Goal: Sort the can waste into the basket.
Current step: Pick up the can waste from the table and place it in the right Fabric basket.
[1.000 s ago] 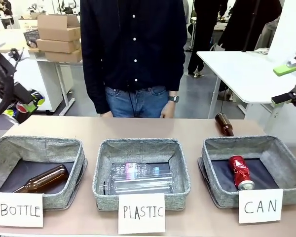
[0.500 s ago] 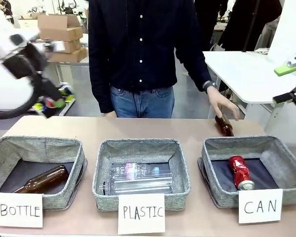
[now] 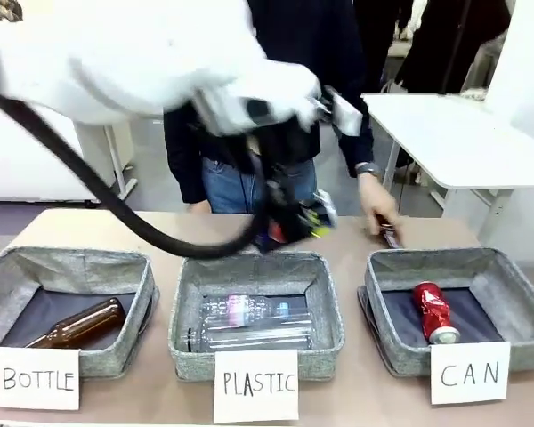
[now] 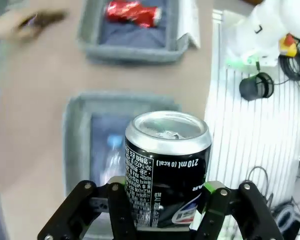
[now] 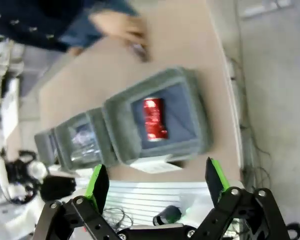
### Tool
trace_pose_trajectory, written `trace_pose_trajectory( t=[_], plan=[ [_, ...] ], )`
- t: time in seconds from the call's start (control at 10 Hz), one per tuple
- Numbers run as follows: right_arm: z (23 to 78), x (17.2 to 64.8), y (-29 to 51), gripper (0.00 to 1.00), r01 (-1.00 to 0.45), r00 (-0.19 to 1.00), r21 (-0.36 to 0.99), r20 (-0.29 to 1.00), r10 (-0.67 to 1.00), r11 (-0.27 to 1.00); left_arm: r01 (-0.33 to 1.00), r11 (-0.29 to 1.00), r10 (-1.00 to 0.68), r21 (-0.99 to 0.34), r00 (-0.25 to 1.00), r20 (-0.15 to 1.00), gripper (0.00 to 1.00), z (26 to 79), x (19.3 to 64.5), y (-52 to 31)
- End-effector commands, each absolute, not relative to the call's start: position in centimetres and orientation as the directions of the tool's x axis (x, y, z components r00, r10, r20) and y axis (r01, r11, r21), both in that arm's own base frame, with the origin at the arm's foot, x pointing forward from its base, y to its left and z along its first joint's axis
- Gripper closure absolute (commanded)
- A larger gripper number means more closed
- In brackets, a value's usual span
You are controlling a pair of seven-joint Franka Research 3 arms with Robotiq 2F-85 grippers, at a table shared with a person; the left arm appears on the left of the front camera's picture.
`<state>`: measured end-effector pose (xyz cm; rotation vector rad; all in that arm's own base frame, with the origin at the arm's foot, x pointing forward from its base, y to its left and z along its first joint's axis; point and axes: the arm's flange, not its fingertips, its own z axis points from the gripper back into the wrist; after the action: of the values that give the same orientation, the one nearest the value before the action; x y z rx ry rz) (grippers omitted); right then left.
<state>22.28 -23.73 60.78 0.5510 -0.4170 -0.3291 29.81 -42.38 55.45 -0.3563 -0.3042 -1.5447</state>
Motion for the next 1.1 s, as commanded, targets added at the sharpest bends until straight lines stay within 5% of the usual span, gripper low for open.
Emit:
trace_pose_trajectory(
  t=[0.0,0.2,0.4,0.5,0.6,0.7,1.0],
  plan=[
    [58.6,21.6,-24.7,0.00,0.272,0.829,0.621,0.236,-0.506,0.735,0.990,-0.136,-0.888,-0.022,-0.112,0.447,0.67,54.9,29.8,-49.1],
    [56.8,22.1,-22.9,0.00,0.202,0.860,0.664,0.231,-0.454,0.720,0.984,-0.175,-0.813,0.033,-0.164,0.558,0.67,54.4,25.5,-55.1],
    [56.1,24.0,-17.7,0.00,0.076,0.909,0.641,0.270,-0.317,0.763,0.983,-0.176,-0.775,-0.057,-0.103,0.624,0.67,54.3,26.2,-58.7],
    [56.3,21.7,-23.3,0.00,0.215,0.870,0.645,0.214,-0.444,0.733,0.990,-0.094,-0.800,-0.106,-0.011,0.600,0.67,53.1,28.1,-59.6],
    [56.3,21.7,-23.3,0.00,0.215,0.870,0.645,0.214,-0.444,0.733,0.979,-0.205,-0.791,-0.012,-0.159,0.591,0.67,54.1,24.2,-58.0],
    [56.3,21.7,-23.3,0.00,0.215,0.870,0.645,0.214,-0.444,0.733,0.979,-0.205,-0.791,-0.012,-0.159,0.591,0.67,54.1,24.2,-58.0],
    [56.3,21.7,-23.3,0.00,0.215,0.870,0.645,0.214,-0.444,0.733,0.997,-0.073,-0.678,0.040,-0.079,0.731,0.67,50.5,30.7,-59.4]
  ],
)
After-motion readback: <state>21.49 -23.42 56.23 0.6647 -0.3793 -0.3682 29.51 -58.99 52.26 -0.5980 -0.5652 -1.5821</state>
